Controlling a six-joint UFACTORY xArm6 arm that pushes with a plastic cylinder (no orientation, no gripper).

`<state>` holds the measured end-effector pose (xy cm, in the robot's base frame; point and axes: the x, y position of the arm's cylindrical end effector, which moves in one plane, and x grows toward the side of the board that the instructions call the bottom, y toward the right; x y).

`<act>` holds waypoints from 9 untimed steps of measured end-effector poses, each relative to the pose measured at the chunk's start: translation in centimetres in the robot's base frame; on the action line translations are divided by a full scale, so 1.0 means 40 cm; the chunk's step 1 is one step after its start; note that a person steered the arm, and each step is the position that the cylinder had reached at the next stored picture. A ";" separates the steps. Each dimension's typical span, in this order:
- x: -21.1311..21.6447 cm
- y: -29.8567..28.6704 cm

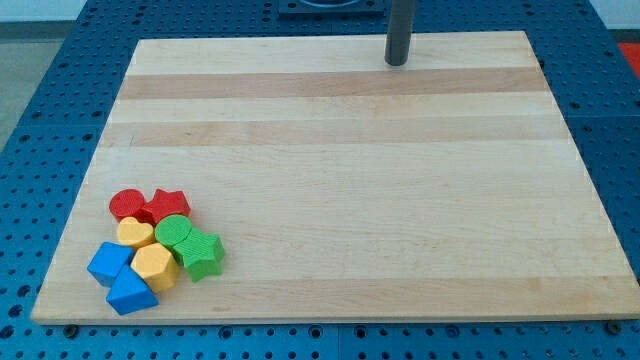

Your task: Separate the red circle from a group of blocks

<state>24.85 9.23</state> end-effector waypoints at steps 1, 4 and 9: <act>0.006 0.000; 0.093 -0.069; 0.024 -0.596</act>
<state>25.82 -14.61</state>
